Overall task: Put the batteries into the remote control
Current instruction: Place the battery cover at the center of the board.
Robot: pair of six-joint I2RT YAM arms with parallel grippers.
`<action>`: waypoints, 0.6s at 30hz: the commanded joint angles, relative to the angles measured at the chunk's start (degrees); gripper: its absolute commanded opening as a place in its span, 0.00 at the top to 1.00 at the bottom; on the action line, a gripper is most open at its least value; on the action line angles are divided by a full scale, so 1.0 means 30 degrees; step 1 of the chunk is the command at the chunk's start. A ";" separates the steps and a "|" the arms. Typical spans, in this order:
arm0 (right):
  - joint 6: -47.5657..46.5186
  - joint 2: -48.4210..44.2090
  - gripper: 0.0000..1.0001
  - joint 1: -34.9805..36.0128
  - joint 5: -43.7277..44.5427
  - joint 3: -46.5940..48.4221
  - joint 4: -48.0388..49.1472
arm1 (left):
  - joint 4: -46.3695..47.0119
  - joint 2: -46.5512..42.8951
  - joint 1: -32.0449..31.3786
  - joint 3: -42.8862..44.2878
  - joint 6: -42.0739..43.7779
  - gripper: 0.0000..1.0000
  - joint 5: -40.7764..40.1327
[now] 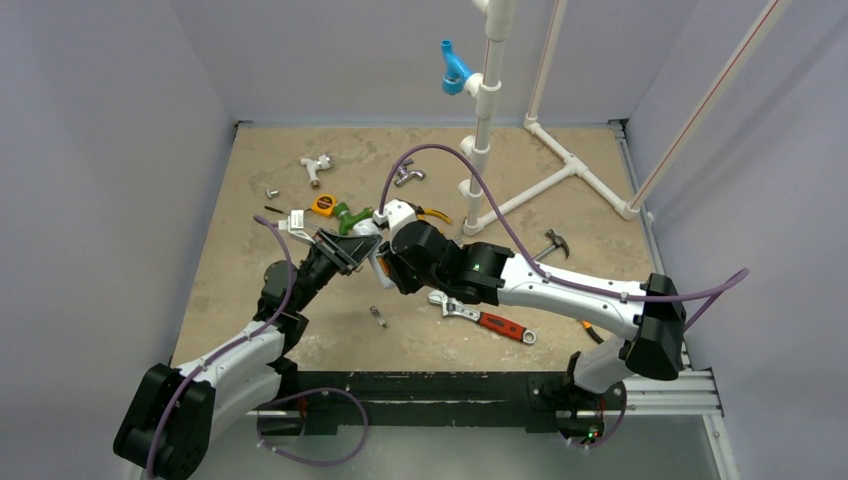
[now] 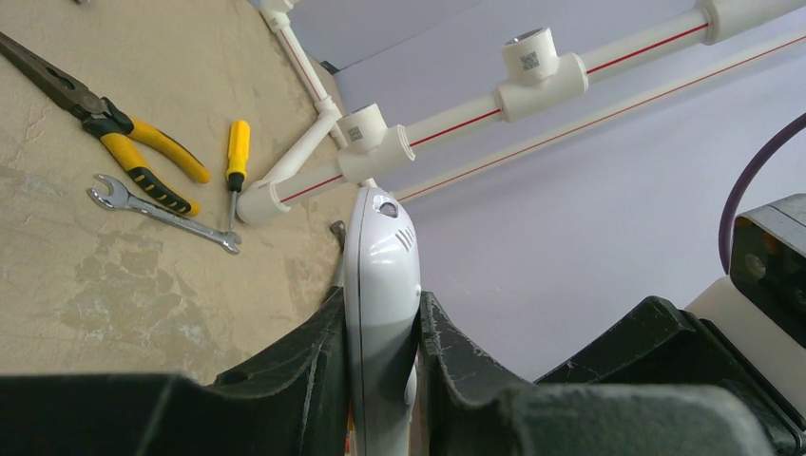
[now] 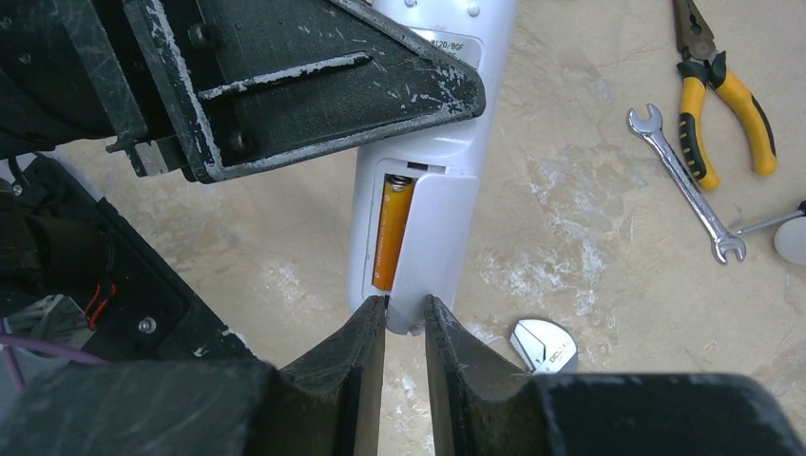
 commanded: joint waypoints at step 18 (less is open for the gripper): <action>-0.0190 -0.0306 1.00 -0.0047 0.0559 0.0111 0.0558 | 0.1010 -0.0077 -0.0115 0.0236 -0.0045 1.00 -0.0133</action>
